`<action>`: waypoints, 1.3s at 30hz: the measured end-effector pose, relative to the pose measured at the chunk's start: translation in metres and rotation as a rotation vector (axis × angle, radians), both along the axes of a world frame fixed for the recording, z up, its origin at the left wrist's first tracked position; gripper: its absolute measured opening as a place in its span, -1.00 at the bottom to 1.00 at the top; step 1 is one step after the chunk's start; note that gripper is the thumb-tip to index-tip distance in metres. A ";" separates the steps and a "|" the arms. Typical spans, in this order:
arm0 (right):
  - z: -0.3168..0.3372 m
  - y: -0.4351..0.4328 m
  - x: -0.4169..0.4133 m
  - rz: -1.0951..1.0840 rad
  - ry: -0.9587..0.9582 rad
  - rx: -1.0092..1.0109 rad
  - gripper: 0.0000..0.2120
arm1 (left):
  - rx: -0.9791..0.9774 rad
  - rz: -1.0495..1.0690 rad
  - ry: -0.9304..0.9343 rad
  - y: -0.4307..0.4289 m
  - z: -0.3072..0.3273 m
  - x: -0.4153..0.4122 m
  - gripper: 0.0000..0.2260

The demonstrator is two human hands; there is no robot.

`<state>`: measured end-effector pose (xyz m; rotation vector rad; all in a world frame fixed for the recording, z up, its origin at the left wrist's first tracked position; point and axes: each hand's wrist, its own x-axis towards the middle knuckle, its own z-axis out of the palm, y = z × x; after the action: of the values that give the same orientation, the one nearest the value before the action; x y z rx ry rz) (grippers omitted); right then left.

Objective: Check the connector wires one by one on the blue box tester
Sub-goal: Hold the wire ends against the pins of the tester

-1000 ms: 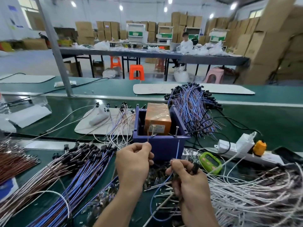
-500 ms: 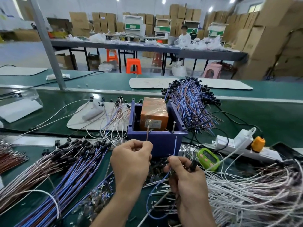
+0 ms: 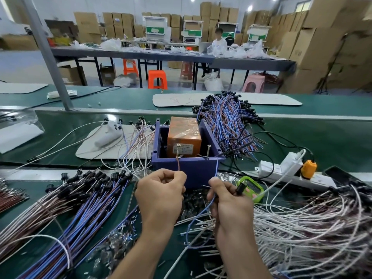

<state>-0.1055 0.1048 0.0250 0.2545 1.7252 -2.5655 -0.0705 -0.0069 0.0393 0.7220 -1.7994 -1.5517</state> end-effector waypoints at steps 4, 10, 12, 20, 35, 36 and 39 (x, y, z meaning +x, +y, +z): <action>-0.001 -0.003 -0.011 -0.037 0.002 0.015 -0.76 | -0.003 -0.002 0.005 0.001 0.001 0.000 -0.82; -0.001 -0.010 -0.016 0.037 0.073 0.056 -0.66 | -0.003 -0.006 0.002 0.001 -0.001 -0.001 -0.82; -0.001 -0.011 -0.015 0.040 0.063 0.020 -0.67 | -0.005 0.004 0.000 0.001 -0.001 -0.001 -0.82; -0.001 0.005 -0.007 0.040 0.134 0.007 -0.71 | -0.038 0.036 0.021 0.000 -0.004 -0.001 -0.84; 0.008 0.011 0.012 0.429 0.101 0.022 -0.79 | 0.464 -0.510 0.020 0.005 0.009 0.017 -0.79; 0.011 0.011 0.013 0.436 0.094 0.036 -0.78 | 0.474 -0.488 0.016 0.003 0.014 0.019 -0.83; 0.023 0.021 0.013 0.440 0.057 -0.040 -0.57 | 0.493 -0.394 0.018 -0.011 0.025 0.025 -0.85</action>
<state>-0.0923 0.1257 0.0480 -0.1837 1.5335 -2.2970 -0.0453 -0.0177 0.0647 0.5855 -1.6218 -2.3019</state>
